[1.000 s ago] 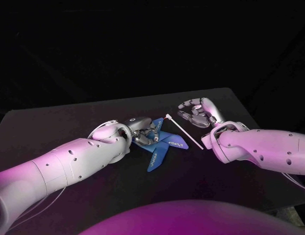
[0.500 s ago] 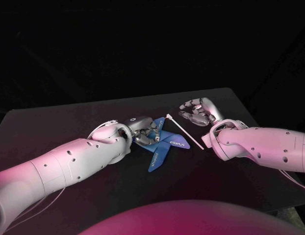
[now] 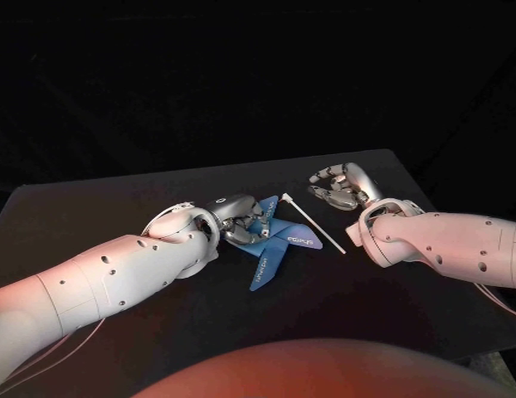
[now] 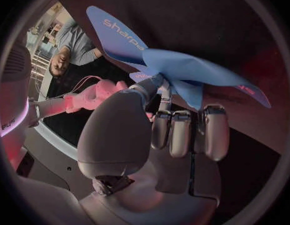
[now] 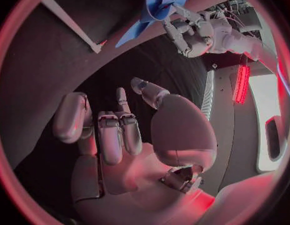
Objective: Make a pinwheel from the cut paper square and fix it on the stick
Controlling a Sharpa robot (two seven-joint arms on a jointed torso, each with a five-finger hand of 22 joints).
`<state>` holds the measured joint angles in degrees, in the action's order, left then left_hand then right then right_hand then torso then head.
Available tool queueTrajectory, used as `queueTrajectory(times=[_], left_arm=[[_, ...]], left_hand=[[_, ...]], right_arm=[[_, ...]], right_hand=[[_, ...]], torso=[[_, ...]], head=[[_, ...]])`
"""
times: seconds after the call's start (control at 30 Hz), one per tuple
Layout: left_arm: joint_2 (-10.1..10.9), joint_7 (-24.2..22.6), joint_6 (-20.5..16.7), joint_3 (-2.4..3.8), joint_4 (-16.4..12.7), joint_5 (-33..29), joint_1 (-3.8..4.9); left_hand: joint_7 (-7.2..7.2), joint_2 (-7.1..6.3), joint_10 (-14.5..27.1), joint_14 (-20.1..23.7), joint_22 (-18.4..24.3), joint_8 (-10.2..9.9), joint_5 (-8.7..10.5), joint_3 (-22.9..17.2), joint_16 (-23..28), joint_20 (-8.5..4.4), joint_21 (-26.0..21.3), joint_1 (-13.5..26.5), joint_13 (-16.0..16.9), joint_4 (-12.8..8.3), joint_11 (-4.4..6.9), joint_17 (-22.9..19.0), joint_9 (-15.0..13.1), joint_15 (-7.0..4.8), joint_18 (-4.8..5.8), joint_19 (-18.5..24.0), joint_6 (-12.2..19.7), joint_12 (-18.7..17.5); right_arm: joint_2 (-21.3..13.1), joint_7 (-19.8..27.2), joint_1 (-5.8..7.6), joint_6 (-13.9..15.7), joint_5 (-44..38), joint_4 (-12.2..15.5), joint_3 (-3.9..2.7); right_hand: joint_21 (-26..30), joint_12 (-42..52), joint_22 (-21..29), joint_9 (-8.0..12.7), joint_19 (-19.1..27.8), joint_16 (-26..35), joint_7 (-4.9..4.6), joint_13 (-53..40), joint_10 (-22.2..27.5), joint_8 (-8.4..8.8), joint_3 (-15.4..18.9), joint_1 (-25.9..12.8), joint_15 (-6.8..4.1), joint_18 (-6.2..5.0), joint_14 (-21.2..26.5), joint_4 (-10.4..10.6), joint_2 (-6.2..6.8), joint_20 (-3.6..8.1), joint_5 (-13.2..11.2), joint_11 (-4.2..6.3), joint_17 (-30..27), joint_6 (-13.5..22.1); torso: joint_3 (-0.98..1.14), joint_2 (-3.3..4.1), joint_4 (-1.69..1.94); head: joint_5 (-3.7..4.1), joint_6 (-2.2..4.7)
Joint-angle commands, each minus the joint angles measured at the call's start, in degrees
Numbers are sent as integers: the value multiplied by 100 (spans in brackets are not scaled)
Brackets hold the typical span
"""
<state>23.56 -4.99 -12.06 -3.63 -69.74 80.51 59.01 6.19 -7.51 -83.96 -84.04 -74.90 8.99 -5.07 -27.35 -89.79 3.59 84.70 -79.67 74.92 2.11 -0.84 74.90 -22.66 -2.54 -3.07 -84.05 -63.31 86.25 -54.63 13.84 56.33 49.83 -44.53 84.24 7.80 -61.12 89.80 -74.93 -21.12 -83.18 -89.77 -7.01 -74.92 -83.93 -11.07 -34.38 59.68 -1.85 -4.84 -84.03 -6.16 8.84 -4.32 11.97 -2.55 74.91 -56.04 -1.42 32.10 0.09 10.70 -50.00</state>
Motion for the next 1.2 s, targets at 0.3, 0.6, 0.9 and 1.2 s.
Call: queueTrajectory(times=[0.3,0.6,0.9,1.2], left_arm=[[380,79,-38,143,-510,-455,35],[644,133,34,187,-737,-852,54],[883,167,124,209,-893,-1640,72],[1102,234,379,210,-991,-3821,74]], left_hand=[[-166,54,-173,-596,-786,87,-11,6,-21,-4,28,7,831,-47,42,1510,-411,-23,110,-175,-222,7],[-167,54,-170,-596,-785,88,-10,7,-21,-4,27,11,827,-48,42,1510,-412,-24,110,-174,-223,4],[-171,53,-163,-596,-773,91,-4,10,-21,-5,18,31,816,-48,46,1510,-419,-26,107,-167,-224,-2],[-177,72,-127,-596,-722,90,-25,11,-21,-10,-21,66,765,-45,60,1510,-430,-34,92,-135,-206,-31]], right_arm=[[2,88,116,-205,221,-230,-3],[43,37,290,-660,535,-474,-3],[159,-65,461,-1230,760,-725,-3],[304,-288,549,-1482,763,-895,-2]], right_hand=[[-31,20,-753,-12,26,-23,8,-1508,-607,-20,53,46,9,-23,-597,-5,-7,16,-18,35,1509,30],[-41,20,-755,-16,22,-23,4,-1508,-607,-14,68,45,11,-20,-597,4,-11,16,-18,33,1509,42],[-39,20,-754,-28,21,-23,2,-1508,-607,-10,93,42,15,-20,-597,30,-36,15,-42,31,1509,50],[-12,20,-747,-36,26,-23,0,-1508,-607,-6,113,41,17,-24,-597,46,-48,13,-52,28,1509,58]], torso=[[-9,-17,6],[-43,-68,27],[-84,-117,57],[-133,-150,77]], head=[[-19,0],[-20,0],[-54,0],[-17,0]])
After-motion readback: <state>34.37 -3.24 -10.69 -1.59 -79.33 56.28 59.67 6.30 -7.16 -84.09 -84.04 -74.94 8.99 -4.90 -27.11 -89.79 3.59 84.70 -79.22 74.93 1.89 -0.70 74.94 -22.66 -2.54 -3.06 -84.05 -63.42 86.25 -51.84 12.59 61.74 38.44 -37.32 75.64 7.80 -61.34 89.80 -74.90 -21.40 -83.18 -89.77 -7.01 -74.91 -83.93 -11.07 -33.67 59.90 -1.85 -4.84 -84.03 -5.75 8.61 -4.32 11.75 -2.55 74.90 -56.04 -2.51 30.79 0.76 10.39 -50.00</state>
